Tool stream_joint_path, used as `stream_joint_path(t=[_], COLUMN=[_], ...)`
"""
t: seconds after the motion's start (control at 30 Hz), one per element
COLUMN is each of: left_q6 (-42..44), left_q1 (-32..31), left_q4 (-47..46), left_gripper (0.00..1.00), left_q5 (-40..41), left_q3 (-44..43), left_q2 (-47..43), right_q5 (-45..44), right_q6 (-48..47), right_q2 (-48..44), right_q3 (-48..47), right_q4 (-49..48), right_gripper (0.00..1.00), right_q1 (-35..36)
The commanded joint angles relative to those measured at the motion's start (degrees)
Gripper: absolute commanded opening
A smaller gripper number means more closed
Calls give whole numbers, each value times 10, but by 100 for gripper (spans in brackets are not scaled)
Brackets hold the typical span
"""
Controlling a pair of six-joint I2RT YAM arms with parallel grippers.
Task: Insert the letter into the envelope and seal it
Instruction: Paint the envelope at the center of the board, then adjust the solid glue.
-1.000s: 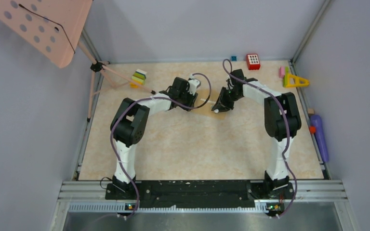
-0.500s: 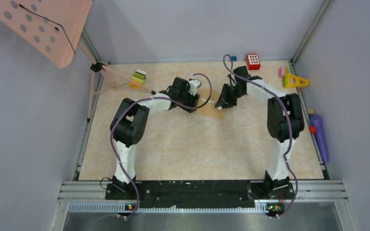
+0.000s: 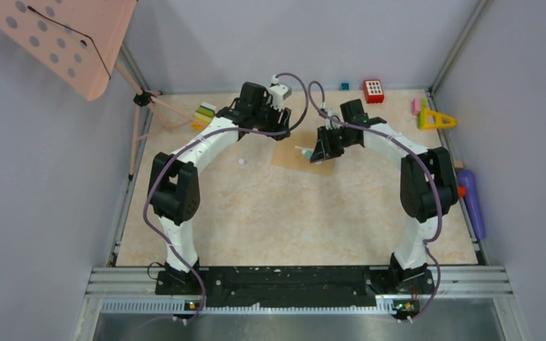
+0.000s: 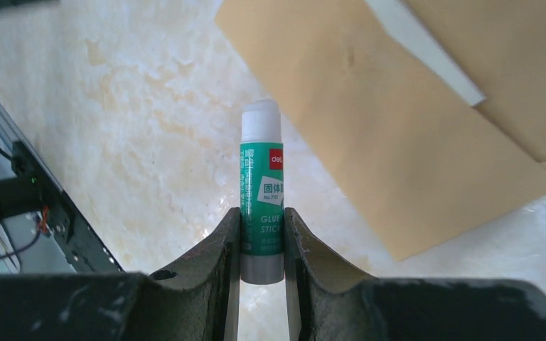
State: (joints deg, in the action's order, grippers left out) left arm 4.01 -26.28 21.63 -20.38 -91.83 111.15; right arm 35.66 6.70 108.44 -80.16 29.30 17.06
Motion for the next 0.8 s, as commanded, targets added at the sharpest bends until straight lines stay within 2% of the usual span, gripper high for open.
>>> stream_joint_path(t=[0.0, 0.17, 0.53, 0.77], left_q6=[-24, -28, -34, -30], left_q1=[-1, -26, -63, -66], left_q4=[30, 39, 19, 14], left_gripper=[62, 61, 57, 55], left_q5=[-9, 6, -10, -3], left_q3=[-63, -80, -16, 2], left_q2=[-16, 7, 6, 1], right_q5=[23, 28, -28, -40], right_q6=[-64, -44, 0, 33], right_q2=[-63, -80, -136, -153], right_q3=[31, 36, 62, 69], right_q4=[-49, -75, -135, -152], right_gripper=[0, 0, 0, 0], right_q1=[39, 46, 44, 16])
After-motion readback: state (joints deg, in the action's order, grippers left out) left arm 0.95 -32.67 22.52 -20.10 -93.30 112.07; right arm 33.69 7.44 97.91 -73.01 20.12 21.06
